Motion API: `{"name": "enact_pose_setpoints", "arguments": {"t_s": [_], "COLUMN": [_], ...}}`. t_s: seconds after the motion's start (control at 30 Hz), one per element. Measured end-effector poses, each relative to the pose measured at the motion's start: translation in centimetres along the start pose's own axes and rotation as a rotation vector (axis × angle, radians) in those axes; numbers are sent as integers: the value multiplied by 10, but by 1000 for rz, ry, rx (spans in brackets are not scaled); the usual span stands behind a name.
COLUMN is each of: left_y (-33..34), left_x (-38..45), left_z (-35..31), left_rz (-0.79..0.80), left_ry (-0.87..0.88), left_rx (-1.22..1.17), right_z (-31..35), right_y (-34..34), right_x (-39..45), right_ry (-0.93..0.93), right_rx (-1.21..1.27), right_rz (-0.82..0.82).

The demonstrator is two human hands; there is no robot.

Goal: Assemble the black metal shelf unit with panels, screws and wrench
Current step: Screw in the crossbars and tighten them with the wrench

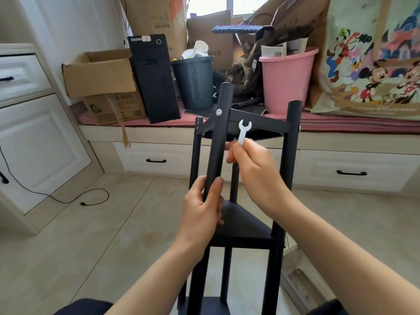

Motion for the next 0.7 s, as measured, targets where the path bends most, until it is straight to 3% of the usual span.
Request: {"name": "enact_pose_setpoints", "arguments": {"t_s": [0.23,0.7], "left_y": [-8,-30], "left_x": [3,7], "left_z": [2,5], "left_rz": [-49,-71], "left_ry": [-16,-14], "left_rx": [13,65], "right_z": [-15,-13], "right_y": [6,22], "right_x": [7,23], "right_ry": [113,-32], "right_rx": [-210,-279], "right_rz": [87,-21]}}
Point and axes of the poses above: each hand's wrist, its own x-axis towards the middle knuckle, its own y-axis out of the palm, z = x × y, the point moved 2 cm from there along x, towards the middle knuckle, and after that the axes turned 11 degrees about -z, right-handed, at the moved point
